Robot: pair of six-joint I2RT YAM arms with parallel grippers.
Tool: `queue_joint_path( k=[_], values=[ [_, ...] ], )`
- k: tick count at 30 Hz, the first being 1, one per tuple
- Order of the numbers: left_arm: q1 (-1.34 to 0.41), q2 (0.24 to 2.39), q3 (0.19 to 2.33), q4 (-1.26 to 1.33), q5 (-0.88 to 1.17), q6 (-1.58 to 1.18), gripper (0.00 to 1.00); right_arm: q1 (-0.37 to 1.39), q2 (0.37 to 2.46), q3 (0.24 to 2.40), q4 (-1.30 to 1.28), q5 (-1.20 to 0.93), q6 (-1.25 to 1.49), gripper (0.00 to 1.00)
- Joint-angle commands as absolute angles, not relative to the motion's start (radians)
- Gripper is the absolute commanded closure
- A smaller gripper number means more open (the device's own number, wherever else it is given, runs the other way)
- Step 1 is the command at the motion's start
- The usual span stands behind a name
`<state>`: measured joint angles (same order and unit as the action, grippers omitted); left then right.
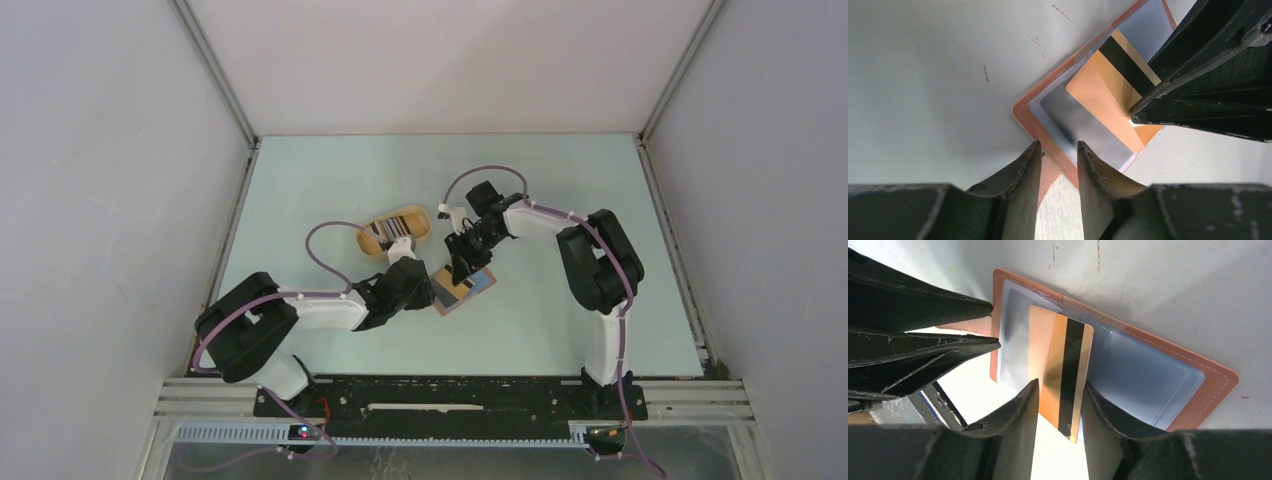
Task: Put the credit cards into the card holder
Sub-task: Insert the credit card into the card holder.
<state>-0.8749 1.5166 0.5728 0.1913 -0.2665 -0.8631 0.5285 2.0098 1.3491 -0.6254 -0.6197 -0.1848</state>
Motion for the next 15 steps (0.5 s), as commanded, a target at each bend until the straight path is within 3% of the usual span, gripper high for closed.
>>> queue_joint_path(
  k=[1, 15],
  values=[
    [-0.881, 1.528, 0.626, 0.186, -0.273, -0.85, 0.63, 0.548, 1.976, 1.359, -0.644, -0.563, -0.231, 0.55],
    [-0.881, 1.518, 0.618, 0.197, -0.278, -0.849, 0.63, 0.609, 1.985, 1.37, -0.67, -0.568, -0.254, 0.5]
  ],
)
